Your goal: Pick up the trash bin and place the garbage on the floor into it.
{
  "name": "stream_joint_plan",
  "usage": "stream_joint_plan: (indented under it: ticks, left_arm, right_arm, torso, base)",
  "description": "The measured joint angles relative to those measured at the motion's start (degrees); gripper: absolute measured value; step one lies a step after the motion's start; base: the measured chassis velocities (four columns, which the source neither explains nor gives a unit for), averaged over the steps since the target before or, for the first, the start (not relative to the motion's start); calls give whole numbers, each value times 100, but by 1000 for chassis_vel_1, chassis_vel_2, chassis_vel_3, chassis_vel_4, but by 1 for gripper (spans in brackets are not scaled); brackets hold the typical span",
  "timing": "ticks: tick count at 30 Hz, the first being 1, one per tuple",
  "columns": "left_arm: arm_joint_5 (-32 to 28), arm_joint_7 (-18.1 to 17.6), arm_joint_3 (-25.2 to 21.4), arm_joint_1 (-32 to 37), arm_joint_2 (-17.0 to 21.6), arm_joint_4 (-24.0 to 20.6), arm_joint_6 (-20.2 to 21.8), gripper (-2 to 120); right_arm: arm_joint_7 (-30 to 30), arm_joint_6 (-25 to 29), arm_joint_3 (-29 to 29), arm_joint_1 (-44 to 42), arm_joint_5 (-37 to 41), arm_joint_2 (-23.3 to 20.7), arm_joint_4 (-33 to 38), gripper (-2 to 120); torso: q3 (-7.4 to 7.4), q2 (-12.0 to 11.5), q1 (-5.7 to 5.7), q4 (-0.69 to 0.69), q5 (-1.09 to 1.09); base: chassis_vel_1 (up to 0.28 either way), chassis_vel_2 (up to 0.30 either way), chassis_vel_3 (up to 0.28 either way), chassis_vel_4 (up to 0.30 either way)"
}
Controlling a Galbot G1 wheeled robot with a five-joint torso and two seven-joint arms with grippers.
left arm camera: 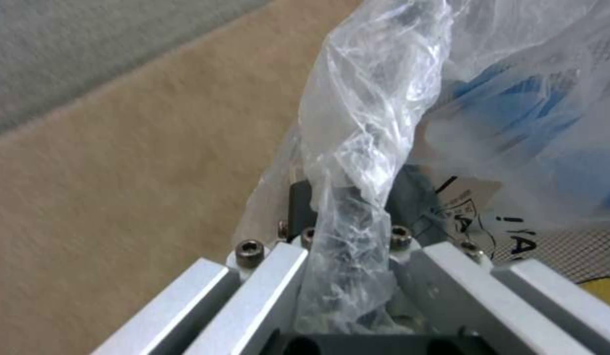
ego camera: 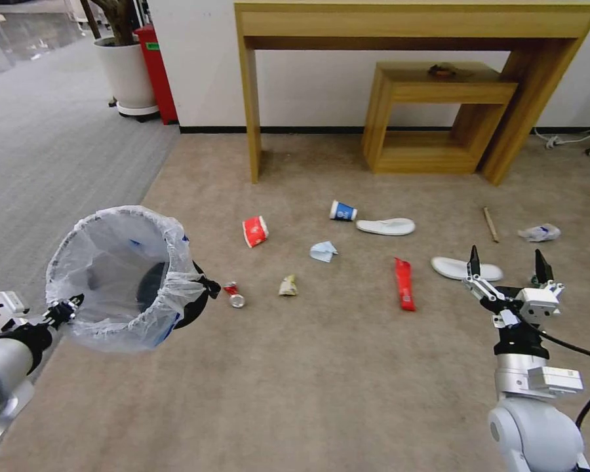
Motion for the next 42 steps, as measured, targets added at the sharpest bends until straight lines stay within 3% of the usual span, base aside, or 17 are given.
stream_joint_plan:
  ticks: [18,42]
  left_arm:
    - [33,17,64,-21,19,67,-2,0]
    - [173,97,228,-96,-19,178,-1,0]
  right_arm:
    - [3,-9,-24,27,-12,28,-13,100]
    - [33,25,-79,83,-5,36,-121,100]
  torso:
    - [0,1,0,2,1]
    - [2,0,3,-1,-1]
  base:
    - [215,354,-194,-350]
    - [-249,233,247,-231]
